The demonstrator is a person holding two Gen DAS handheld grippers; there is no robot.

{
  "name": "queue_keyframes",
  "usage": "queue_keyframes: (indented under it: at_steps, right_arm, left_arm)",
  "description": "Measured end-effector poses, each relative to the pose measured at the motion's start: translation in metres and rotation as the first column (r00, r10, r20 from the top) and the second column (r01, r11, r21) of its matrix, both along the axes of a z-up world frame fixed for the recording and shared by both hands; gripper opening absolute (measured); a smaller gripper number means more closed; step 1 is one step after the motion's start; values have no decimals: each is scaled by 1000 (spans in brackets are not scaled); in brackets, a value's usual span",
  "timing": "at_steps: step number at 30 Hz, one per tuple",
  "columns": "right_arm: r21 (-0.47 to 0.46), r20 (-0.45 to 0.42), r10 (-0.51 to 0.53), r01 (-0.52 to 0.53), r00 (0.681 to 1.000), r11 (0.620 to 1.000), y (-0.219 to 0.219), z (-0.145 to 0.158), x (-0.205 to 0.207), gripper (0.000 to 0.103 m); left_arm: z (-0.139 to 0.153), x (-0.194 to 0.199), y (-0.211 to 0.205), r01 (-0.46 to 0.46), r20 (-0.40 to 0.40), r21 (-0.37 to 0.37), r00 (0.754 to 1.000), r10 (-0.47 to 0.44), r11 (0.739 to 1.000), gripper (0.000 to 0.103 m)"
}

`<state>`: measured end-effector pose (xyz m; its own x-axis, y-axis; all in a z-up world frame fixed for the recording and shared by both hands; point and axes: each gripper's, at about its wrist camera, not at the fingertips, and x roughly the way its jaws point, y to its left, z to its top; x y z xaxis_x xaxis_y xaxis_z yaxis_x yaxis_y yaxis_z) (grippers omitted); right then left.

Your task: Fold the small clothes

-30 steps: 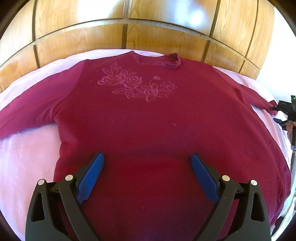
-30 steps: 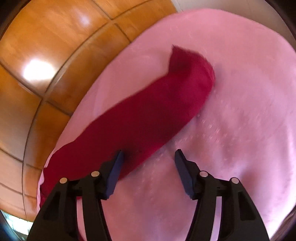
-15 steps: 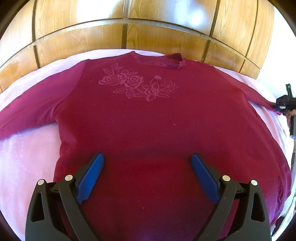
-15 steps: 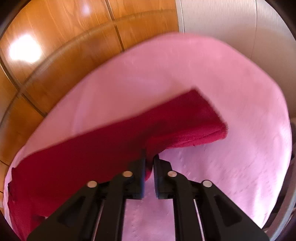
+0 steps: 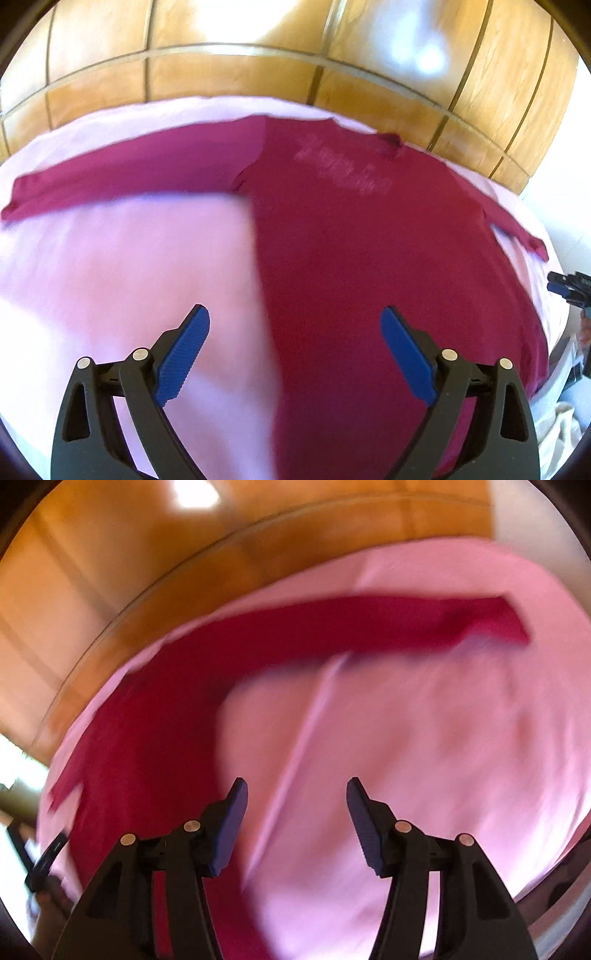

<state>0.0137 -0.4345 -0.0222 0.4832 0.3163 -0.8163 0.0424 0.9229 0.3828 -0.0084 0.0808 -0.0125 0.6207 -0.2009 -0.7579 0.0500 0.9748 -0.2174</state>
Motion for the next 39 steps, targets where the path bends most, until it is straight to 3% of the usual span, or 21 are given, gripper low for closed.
queue_keyframes:
  at_steps: [1,4,6,8,9,10,15,20,23,26,27,28,29,33,36,39]
  right_arm:
    - [4,-7,23,-23,1000,1000,8,-2,-5,55]
    - [-38,-67,77,-79,995,996,36,-18,-16,52]
    - [-66,-111,80,-88,991,994,46,-29,-24,45]
    - [-86,-117,77,-87,990,993,52,-35,-28,35]
    - [-96,-113,77,-88,991,991,58,-34,-29,18]
    - [-96,-110,84,-95,990,991,61,-31,-30,8]
    - [-126,-37,172,-176,984,976,80,-4,-52,7]
    - [-150,-158,216,-239,964,959,92,-32,-69,7]
    - [-158,-181,179,-209,967,965,84,-40,-63,9]
    - [-209,-132,157,-183,979,961,81,-26,-59,19]
    - [-230,-99,146,-166,984,959,80,-16,-55,33]
    - [-232,-45,127,-134,991,963,80,-3,-48,50]
    - [-226,3,119,-115,993,967,82,7,-40,53]
    - [-186,94,109,-90,990,978,99,16,2,53]
    - [-146,101,91,-76,991,986,129,-5,41,53]
    - [-192,83,75,-58,994,980,135,-30,58,53]
  left_arm:
    - [-4,-9,4,9,-18,-13,1000,-9,1000,91]
    - [-18,-28,5,46,-77,-43,996,-49,998,71]
    - [-21,-39,-1,64,-58,-18,996,-65,998,66]
    - [-22,-41,-4,81,-63,-38,995,-83,996,36]
    - [-23,-41,-4,82,-64,-44,994,-85,996,26]
    - [-22,-40,-3,94,-66,-54,993,-98,994,8]
    - [-6,-50,8,156,-40,-24,987,-157,987,7]
    - [-19,-63,18,168,-95,21,982,-165,986,7]
    - [-18,-61,28,142,-127,-25,981,-144,990,10]
    - [8,-58,36,102,-47,-23,994,-103,995,26]
    - [18,-56,38,85,-5,-27,996,-86,996,31]
    - [28,-53,40,69,34,-42,997,-68,997,43]
    - [34,-48,40,55,64,-59,997,-52,997,48]
    - [42,-9,18,25,126,-82,992,-14,996,49]
    - [39,29,-14,39,143,-69,989,-29,997,49]
    - [30,60,-38,48,145,-12,988,-46,999,53]
